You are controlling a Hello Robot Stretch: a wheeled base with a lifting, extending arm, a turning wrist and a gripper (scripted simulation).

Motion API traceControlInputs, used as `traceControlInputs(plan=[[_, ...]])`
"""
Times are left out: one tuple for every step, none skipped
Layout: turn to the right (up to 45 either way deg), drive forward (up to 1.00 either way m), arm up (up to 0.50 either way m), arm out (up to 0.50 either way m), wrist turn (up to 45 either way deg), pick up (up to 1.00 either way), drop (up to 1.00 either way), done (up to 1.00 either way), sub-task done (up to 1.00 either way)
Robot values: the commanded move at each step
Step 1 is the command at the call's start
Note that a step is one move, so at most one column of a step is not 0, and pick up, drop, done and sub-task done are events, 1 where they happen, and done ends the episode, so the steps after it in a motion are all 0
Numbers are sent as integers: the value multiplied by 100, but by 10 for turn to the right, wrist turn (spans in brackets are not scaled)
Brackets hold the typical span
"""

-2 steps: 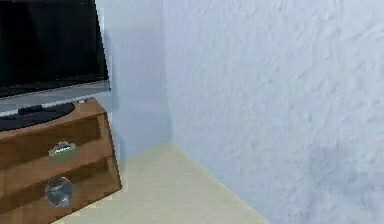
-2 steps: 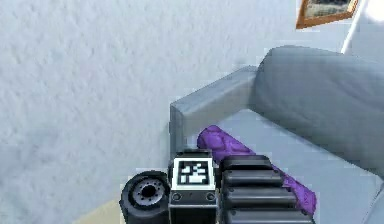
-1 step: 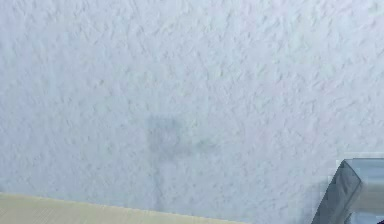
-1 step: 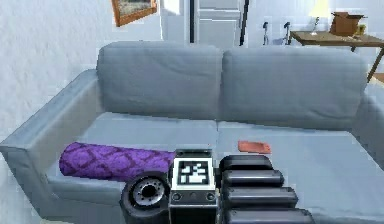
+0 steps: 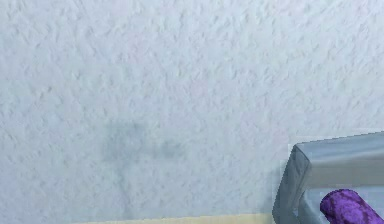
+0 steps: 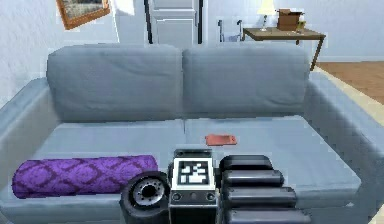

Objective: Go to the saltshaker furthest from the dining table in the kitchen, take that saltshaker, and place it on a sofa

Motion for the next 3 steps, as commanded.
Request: traceControlInputs(plan=[[0, 0, 0, 48, 0, 0, 0, 0, 0], [0, 0, 0, 0, 450, 0, 0, 0, 0], [0, 0, 0, 0, 450, 0, 0, 0, 0]])
